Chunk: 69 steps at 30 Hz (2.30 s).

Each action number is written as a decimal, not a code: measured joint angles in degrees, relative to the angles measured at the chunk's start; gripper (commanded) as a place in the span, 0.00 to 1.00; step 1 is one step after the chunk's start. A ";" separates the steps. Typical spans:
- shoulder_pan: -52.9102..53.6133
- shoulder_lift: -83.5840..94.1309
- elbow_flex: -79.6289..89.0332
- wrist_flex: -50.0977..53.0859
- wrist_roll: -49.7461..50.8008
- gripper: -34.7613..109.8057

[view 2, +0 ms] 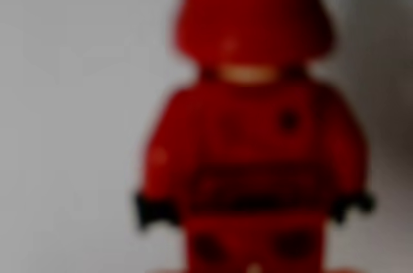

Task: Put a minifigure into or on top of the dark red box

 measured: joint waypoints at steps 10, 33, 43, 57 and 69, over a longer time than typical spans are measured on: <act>17.23 -5.89 -21.18 15.82 -17.23 0.24; 25.22 -36.56 -48.87 20.30 -26.37 0.34; 19.60 -20.04 -35.86 22.94 -28.83 0.29; -5.62 19.25 -1.58 18.37 -49.75 0.24; -24.96 45.79 17.75 16.61 -56.43 0.24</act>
